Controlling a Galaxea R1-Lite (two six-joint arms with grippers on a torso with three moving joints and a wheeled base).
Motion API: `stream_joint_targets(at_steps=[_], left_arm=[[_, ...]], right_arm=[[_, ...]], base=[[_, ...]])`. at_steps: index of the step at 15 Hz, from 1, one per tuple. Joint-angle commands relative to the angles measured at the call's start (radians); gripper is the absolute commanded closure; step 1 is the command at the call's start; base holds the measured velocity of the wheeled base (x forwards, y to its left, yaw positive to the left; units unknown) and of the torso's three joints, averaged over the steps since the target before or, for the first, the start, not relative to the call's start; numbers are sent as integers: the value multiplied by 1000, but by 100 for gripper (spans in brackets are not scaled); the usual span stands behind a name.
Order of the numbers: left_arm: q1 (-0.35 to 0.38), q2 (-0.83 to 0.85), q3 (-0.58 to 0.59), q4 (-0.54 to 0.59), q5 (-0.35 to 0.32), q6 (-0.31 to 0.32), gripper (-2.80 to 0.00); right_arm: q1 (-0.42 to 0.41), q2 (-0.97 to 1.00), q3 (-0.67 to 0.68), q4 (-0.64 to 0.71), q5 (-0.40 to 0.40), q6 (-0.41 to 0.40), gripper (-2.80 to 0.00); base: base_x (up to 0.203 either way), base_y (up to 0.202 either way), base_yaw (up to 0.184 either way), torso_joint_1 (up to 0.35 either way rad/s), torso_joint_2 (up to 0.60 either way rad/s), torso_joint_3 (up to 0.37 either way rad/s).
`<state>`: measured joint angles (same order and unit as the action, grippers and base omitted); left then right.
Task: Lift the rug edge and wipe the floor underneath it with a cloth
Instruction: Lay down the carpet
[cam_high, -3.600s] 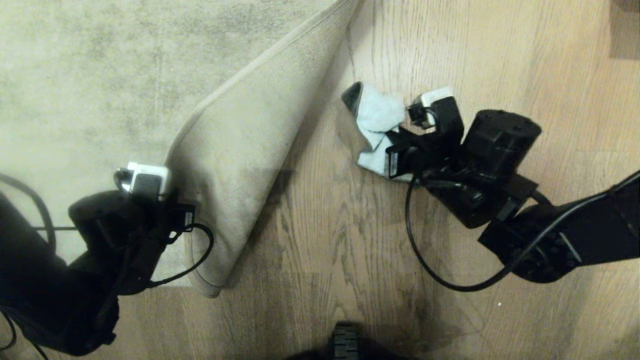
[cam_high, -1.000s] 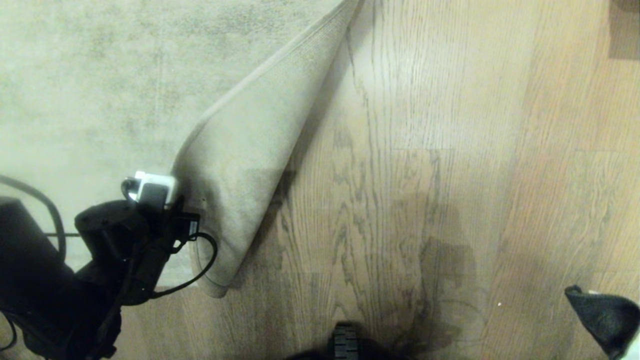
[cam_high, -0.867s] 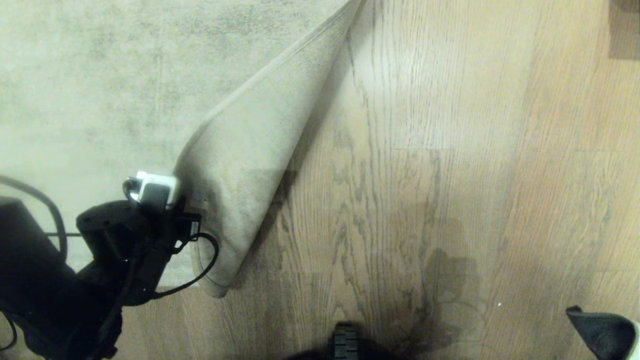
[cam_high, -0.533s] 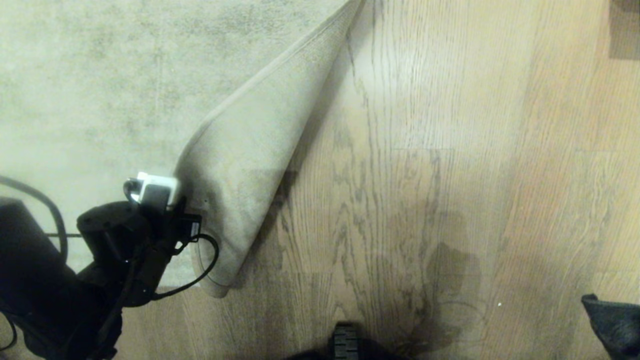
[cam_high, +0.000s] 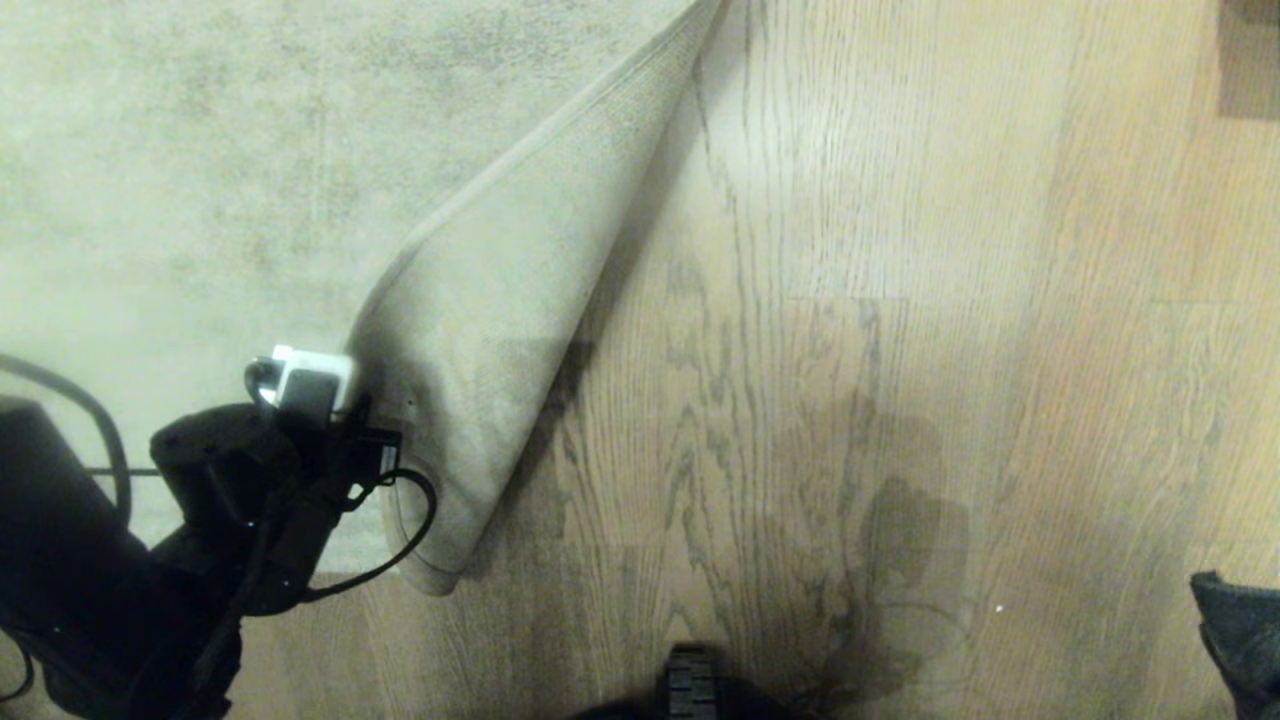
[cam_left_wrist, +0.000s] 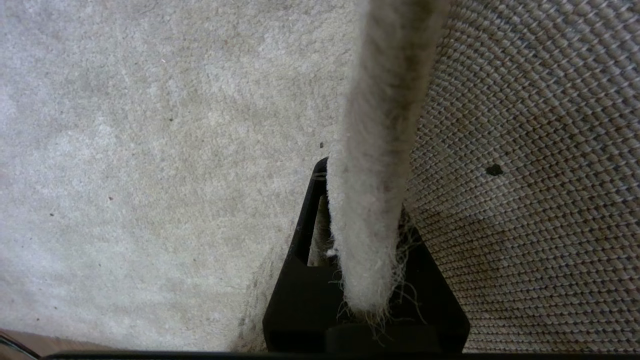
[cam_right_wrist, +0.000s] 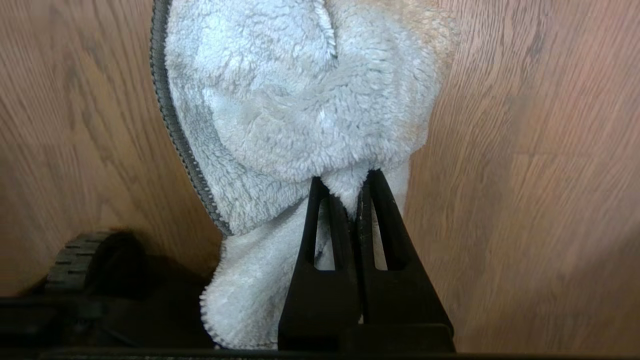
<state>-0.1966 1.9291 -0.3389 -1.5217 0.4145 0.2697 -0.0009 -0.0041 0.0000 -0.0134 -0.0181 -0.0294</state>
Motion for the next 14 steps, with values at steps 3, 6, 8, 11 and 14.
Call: stream_joint_targets(at_steps=[3,6,8,11,14], left_arm=[[0,1,0,-48,3,-1,0],[0,2,0,-48,1,-1,0],[0,2,0,-48,1,-1,0],[0,2,0,-48,1,-1,0],[2,-6,0,-48,1,-3,0]], right_arm=[[1,4,0,-2,0,33,0],[1,4,0,-3,-2,46,0],[1,4,0,-3,-2,46,0],[1,4,0,-3,-2,46,0],[1,4,0,-3,-2,46,0]], base=[[0,0,0,0,0,0],[0,0,0,0,0,0],[0,0,0,0,0,0],[0,0,0,0,0,0],[0,0,0,0,0,0]])
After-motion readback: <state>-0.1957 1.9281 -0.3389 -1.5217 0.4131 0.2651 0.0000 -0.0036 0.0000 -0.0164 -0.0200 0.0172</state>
